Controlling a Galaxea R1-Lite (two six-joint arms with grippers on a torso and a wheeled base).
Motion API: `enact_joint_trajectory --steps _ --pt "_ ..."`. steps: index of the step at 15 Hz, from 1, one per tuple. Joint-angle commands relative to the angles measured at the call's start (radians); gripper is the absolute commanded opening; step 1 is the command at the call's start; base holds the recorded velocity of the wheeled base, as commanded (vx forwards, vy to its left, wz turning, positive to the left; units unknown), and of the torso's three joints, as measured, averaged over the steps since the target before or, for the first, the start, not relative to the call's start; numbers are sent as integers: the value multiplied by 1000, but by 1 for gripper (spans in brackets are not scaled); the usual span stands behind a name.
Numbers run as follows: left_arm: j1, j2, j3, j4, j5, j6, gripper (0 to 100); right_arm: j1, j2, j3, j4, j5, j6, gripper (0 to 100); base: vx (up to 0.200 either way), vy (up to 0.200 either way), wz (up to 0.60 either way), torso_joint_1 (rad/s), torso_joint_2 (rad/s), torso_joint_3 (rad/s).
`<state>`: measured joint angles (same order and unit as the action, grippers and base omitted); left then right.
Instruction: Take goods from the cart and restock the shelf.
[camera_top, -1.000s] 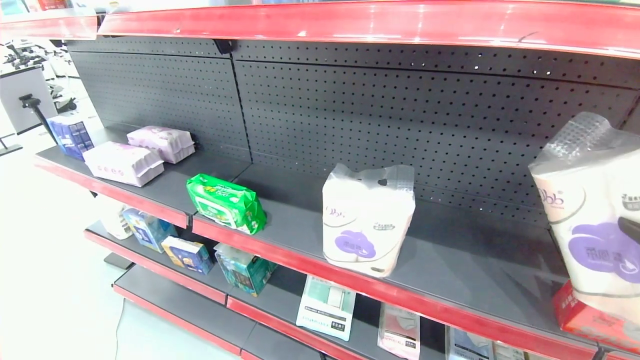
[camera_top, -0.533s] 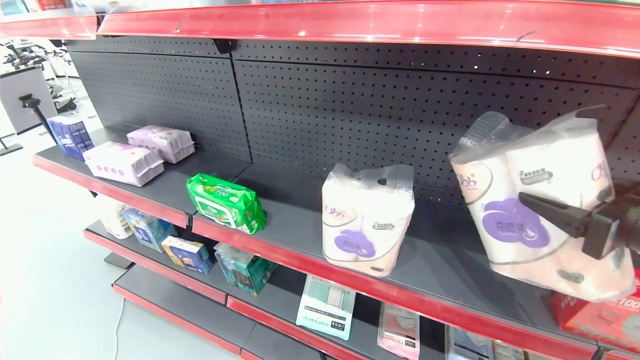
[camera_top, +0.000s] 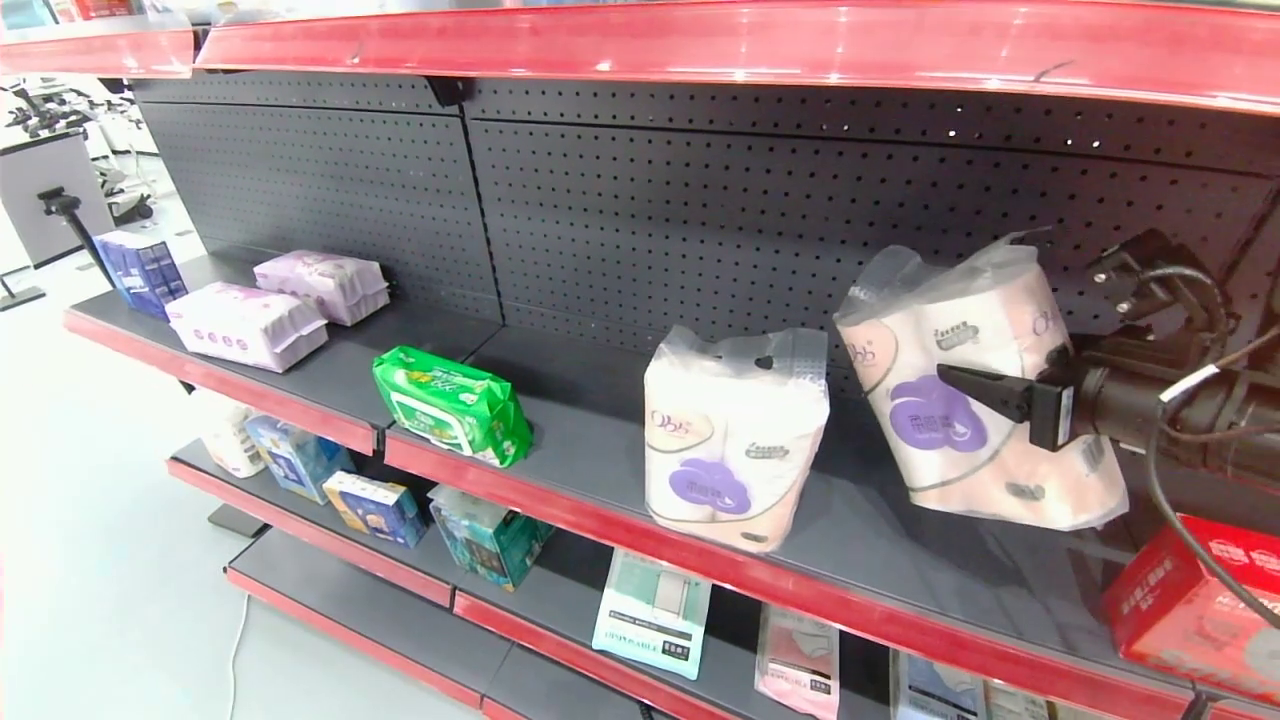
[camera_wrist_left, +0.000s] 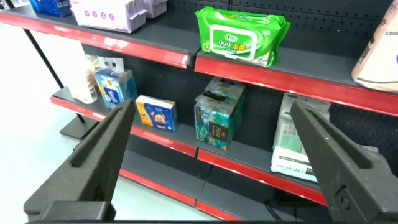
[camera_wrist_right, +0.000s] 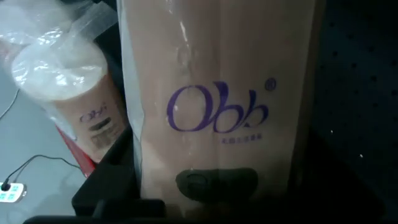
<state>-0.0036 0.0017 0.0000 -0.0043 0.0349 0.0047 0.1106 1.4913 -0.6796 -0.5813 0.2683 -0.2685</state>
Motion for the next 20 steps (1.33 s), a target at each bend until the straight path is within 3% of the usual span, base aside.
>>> enact_joint_trajectory --steps 1,12,16,20 --pt "1 1 0 0 0 0 100 -17 158 -66 -63 28 -6 0 0 0 0 0 0 0" --pt "1 1 0 0 0 0 100 -22 498 -410 -71 361 -74 0 0 0 0 0 0 0" --pt "1 1 0 0 0 0 100 -5 543 -462 -69 447 -72 0 0 0 0 0 0 0" --pt "1 1 0 0 2 0 100 21 598 -520 -71 470 -72 0 0 0 0 0 0 0"
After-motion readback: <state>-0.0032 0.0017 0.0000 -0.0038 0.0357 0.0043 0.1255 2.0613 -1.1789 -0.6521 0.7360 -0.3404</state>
